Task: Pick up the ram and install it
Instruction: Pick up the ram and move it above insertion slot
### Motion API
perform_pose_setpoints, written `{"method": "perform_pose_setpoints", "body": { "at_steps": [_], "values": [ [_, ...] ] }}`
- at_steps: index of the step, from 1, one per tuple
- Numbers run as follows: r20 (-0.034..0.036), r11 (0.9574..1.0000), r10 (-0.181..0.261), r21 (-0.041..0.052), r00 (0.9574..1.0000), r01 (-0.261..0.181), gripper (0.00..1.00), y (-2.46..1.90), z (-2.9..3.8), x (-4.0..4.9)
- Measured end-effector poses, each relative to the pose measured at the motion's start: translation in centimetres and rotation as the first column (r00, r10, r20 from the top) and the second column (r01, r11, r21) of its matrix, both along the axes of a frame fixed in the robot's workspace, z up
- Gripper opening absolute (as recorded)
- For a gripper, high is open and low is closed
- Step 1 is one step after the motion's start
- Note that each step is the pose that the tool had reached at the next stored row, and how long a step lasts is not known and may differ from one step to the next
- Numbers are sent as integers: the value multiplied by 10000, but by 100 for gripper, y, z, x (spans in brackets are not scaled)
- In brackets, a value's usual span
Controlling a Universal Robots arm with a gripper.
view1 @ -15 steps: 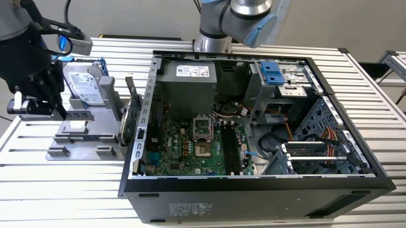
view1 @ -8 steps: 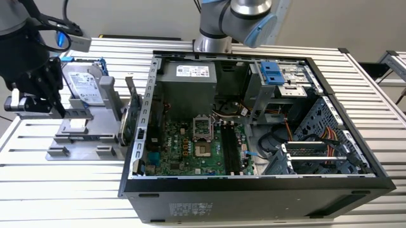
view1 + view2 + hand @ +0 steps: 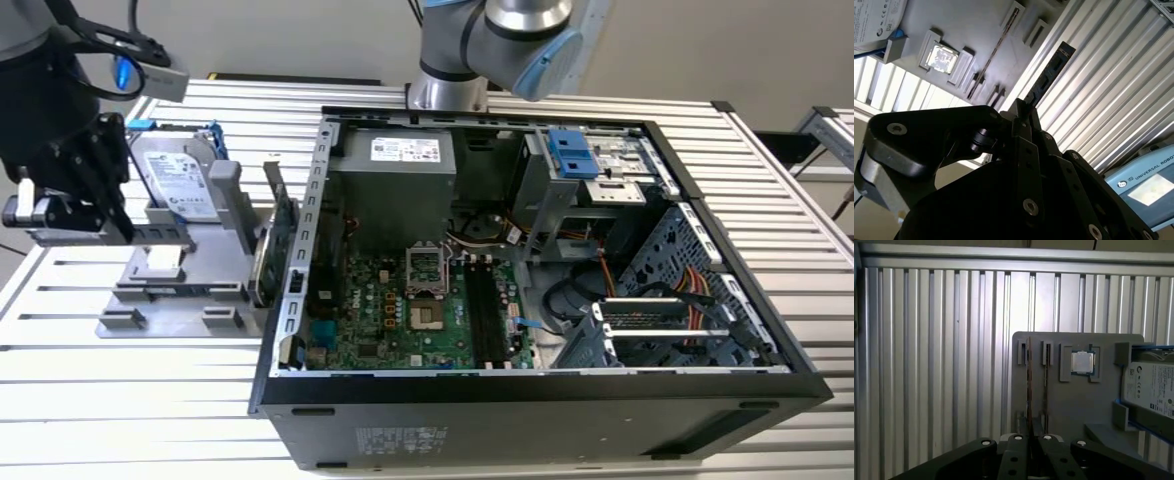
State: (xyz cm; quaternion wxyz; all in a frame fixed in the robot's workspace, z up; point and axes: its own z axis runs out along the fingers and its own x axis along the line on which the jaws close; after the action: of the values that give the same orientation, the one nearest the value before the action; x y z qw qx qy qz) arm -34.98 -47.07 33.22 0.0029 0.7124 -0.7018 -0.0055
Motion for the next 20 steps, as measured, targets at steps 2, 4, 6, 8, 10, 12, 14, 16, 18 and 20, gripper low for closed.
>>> {"method": "perform_pose_setpoints", "body": {
  "at_steps": [2,4,6,8,10,12,14,16,18,20],
  "values": [
    [0,10000,0,1,10000,0,0,0,17,0],
    [0,10000,0,0,10000,0,0,0,34,0],
    [0,10000,0,0,10000,0,0,0,52,0],
    [0,10000,-1,0,10000,1,0,0,70,0],
    [0,10000,0,0,10000,0,0,0,89,0],
    [1,10000,0,1,10000,0,0,0,107,0],
    [0,10000,0,0,10000,0,0,0,126,0],
    [0,10000,0,0,10000,0,0,0,145,0],
    [0,10000,0,0,10000,0,0,0,163,0],
    [1,10000,0,1,10000,0,0,0,179,0]
  ]
}}
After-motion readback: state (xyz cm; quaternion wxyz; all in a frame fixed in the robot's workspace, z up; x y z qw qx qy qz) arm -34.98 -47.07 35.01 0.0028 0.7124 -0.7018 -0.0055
